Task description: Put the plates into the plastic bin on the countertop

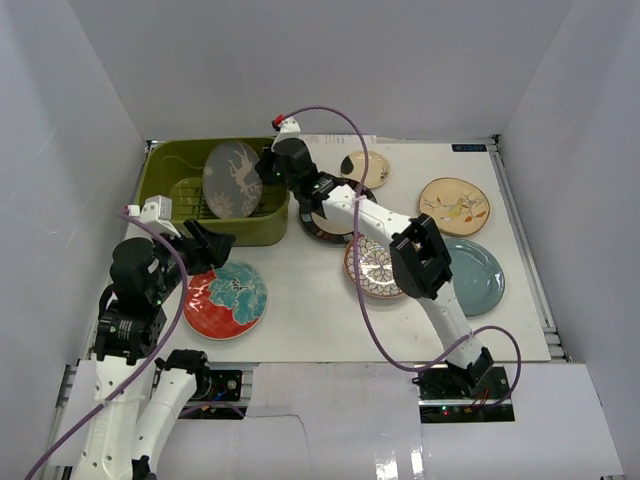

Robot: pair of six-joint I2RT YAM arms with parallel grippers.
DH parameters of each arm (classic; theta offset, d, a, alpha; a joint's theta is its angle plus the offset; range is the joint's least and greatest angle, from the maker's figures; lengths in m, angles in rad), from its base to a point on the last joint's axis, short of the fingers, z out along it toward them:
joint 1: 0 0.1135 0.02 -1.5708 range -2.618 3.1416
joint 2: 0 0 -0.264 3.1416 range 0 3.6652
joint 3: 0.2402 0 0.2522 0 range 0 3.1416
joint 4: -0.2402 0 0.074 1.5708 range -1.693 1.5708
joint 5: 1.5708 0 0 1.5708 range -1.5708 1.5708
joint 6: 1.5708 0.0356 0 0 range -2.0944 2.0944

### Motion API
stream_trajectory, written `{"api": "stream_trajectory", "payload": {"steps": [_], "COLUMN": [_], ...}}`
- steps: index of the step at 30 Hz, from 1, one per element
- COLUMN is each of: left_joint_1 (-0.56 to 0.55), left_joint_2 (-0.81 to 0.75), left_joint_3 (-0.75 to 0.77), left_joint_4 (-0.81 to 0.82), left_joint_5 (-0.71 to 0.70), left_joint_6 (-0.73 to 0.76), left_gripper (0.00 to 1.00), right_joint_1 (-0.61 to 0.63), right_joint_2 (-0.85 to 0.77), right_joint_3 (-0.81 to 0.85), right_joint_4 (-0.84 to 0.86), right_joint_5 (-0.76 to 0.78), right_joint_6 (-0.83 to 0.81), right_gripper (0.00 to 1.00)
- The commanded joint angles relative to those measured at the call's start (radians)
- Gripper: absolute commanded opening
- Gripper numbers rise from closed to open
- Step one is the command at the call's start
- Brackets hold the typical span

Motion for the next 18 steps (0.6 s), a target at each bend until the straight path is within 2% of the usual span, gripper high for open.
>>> {"api": "stream_trajectory", "payload": {"steps": [1, 5, 8, 11, 12, 13, 14, 18], "left_joint_1": [-0.003, -0.003, -0.003, -0.003, -0.003, -0.003, -0.003, -0.003], "left_joint_2": [0.013, 0.020, 0.020, 0.026, 0.027, 0.031, 0.031, 0.033], "left_joint_3": [0.033, 0.030, 0.028, 0.020, 0.019, 0.017, 0.013, -0.006], "left_joint_4": [0.014, 0.021, 0.022, 0.030, 0.031, 0.031, 0.031, 0.021], "left_joint_5": [0.013, 0.024, 0.022, 0.025, 0.027, 0.028, 0.028, 0.034], "left_joint_6": [0.002, -0.005, -0.007, -0.016, -0.019, -0.021, -0.025, -0.044], "left_gripper": [0.74, 0.75, 0.75, 0.75, 0.75, 0.75, 0.76, 0.77], "right_joint_1": [0.022, 0.036, 0.039, 0.039, 0.040, 0.042, 0.046, 0.053], "right_joint_2": [0.077, 0.204, 0.201, 0.178, 0.175, 0.172, 0.161, 0.115], "right_joint_3": [0.184, 0.332, 0.252, 0.191, 0.192, 0.194, 0.197, 0.224], "right_joint_4": [0.147, 0.121, 0.139, 0.149, 0.142, 0.138, 0.136, 0.110], "right_joint_5": [-0.005, 0.001, 0.022, 0.041, 0.041, 0.039, 0.039, 0.030], "right_joint_6": [0.147, 0.200, 0.203, 0.187, 0.178, 0.169, 0.148, 0.077], "right_gripper": [0.08, 0.11, 0.17, 0.41, 0.59, 0.66, 0.77, 0.93]}}
